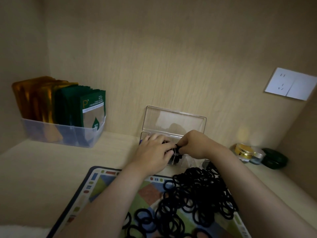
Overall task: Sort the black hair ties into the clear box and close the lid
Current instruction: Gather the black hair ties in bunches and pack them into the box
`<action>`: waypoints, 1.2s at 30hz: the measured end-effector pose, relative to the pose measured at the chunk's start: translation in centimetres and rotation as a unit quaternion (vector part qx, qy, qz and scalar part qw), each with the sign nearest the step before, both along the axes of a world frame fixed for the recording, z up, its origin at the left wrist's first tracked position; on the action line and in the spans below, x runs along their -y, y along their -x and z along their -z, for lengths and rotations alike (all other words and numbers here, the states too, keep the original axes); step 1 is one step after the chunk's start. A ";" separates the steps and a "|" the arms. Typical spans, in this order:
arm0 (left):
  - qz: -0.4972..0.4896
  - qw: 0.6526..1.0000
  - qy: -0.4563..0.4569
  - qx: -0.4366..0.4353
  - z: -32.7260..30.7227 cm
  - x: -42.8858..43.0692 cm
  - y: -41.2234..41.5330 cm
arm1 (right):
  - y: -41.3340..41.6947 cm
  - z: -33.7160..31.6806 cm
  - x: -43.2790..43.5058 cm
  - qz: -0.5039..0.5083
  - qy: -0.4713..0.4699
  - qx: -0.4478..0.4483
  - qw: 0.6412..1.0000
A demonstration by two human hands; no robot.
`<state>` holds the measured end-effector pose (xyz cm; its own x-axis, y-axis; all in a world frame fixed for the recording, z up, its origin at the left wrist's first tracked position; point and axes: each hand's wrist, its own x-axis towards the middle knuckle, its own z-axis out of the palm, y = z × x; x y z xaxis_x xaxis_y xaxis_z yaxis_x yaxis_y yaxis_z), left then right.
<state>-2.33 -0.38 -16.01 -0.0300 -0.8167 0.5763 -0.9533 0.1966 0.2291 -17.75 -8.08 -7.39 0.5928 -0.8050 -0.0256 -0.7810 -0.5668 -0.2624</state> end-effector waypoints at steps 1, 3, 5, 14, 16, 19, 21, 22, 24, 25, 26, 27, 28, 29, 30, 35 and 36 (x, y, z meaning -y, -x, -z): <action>0.001 1.000 0.002 -0.008 0.0 0.0 0.1 | 0.0 0.4 -0.2 -0.009 0.019 -0.024 0.999; 0.000 0.999 0.011 -0.031 -0.2 -0.2 0.2 | -0.1 1.2 -0.3 -0.021 0.054 -0.059 0.997; 0.000 0.998 0.022 -0.054 -0.2 -0.3 0.2 | -0.1 1.6 -0.5 -0.029 0.064 -0.072 0.995; 0.003 0.999 -0.032 0.028 -0.6 -0.8 0.4 | 2.3 -0.4 -1.2 -0.010 0.055 0.100 0.993; 0.001 0.999 -0.035 0.021 -0.7 -0.8 0.4 | 2.7 -0.2 -1.2 -0.011 0.052 0.125 0.991; 0.000 1.000 -0.020 0.001 -0.7 -0.8 0.4 | 2.7 0.6 -1.8 -0.043 0.077 0.067 0.994; 0.000 1.000 -0.011 -0.008 -0.7 -0.8 0.4 | 2.5 1.6 -2.0 -0.083 0.109 0.007 0.991; 0.000 1.000 -0.010 -0.007 -0.7 -0.8 0.4 | 2.3 2.1 -1.9 -0.096 0.124 -0.029 0.987; 0.004 1.000 -0.011 -0.002 -0.8 -0.9 0.4 | 2.1 2.9 -1.8 -0.097 0.135 -0.084 0.982; 0.006 1.000 -0.013 -0.002 -0.8 -1.0 0.4 | 2.0 3.0 -1.9 -0.094 0.134 -0.090 0.982; 0.009 1.000 -0.014 -0.006 -0.8 -1.0 0.4 | 2.0 3.0 -1.9 -0.092 0.132 -0.082 0.984; 0.011 1.000 -0.013 -0.013 -0.9 -1.1 0.5 | 2.0 2.7 -2.0 -0.091 0.132 -0.063 0.985; 0.014 1.000 -0.010 -0.017 -1.1 -1.2 0.5 | 2.1 2.5 -2.1 -0.090 0.134 -0.037 0.986; 0.015 1.000 -0.007 -0.015 -1.3 -1.3 0.6 | 2.2 2.1 -2.3 -0.087 0.133 -0.006 0.987; 0.016 1.000 -0.004 -0.009 -1.7 -1.4 0.7 | 2.4 1.7 -2.5 -0.084 0.126 0.026 0.988; 0.015 0.999 -0.026 -0.025 -4.6 -3.2 1.2 | 2.9 0.5 -3.9 -0.085 0.103 0.120 0.984; 0.016 0.998 -0.051 -0.031 -5.2 -3.8 1.2 | 2.9 0.3 -4.4 -0.088 0.093 0.132 0.983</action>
<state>-3.50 3.42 -10.77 -0.0237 -0.8701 0.4923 -0.9305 0.1993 0.3074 -20.67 -3.72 -7.72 0.6892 -0.6662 0.2850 -0.5859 -0.7438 -0.3217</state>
